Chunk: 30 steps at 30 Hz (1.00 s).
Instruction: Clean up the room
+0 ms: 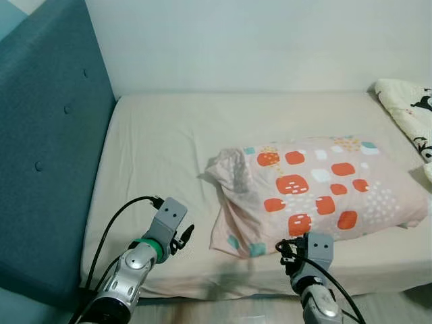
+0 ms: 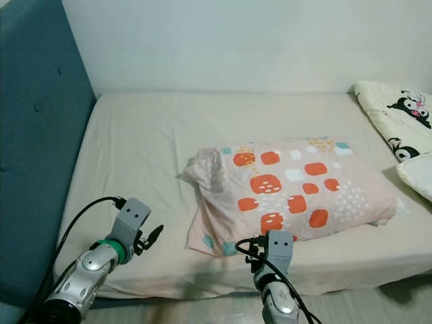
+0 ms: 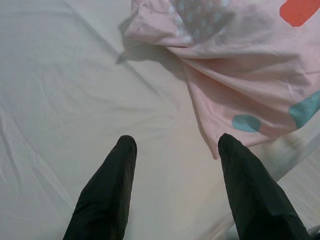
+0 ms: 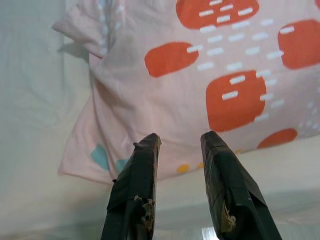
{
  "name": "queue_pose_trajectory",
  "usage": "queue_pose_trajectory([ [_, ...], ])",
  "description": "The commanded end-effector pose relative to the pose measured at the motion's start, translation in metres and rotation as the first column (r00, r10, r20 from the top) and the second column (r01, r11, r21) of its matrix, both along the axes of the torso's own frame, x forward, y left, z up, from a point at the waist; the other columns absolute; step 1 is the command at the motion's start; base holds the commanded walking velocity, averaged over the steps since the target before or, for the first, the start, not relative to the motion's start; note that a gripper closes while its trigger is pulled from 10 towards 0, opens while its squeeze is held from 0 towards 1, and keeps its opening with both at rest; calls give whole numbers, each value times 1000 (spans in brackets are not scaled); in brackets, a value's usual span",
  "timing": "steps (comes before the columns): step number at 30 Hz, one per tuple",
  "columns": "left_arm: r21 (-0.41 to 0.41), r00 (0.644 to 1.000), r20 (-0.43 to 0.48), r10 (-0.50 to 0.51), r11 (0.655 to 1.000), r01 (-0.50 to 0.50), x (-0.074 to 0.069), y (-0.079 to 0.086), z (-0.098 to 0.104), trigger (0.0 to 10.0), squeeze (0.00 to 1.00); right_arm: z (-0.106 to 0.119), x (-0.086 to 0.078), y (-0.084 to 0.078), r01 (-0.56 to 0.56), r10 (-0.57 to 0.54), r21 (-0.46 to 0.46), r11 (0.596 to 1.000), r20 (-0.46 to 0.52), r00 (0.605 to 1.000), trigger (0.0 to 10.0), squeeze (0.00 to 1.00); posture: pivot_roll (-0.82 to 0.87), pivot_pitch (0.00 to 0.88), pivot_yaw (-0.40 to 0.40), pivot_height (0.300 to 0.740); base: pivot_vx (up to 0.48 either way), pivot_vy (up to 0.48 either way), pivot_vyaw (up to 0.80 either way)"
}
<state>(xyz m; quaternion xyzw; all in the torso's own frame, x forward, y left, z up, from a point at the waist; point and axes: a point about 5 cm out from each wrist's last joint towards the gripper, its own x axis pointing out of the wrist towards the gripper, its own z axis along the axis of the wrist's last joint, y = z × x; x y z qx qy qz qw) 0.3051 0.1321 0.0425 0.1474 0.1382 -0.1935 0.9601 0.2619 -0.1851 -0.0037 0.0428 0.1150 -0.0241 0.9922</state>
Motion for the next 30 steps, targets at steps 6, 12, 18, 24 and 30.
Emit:
queue_pose_trajectory([
  [6,3,1000,-22,11,1000,-11,-4,2,-5,10000,0,-2,-2,-2,6,-6,-4,1000,-13,1000,10000,0,47,84,19,705,0,0,0],
  [12,5,1000,-19,11,1000,-11,-4,2,-4,10000,0,-1,-2,-2,9,-9,-5,1000,-4,1000,10000,0,48,87,21,680,0,0,0],
  [18,7,1000,-18,16,1000,-16,-3,2,-3,10000,0,-1,-2,-1,8,-8,-4,1000,1,1000,10000,0,48,87,21,650,0,0,0],
  [24,7,1000,-18,18,1000,-18,-3,2,-3,10000,0,0,-1,-2,8,-8,0,1000,2,1000,10000,0,49,86,17,625,0,0,0],
  [30,7,1000,-16,19,1000,-19,-3,2,-3,10000,0,1,-1,-2,18,-18,10,1000,14,1000,10000,0,49,86,17,615,0,0,0],
])
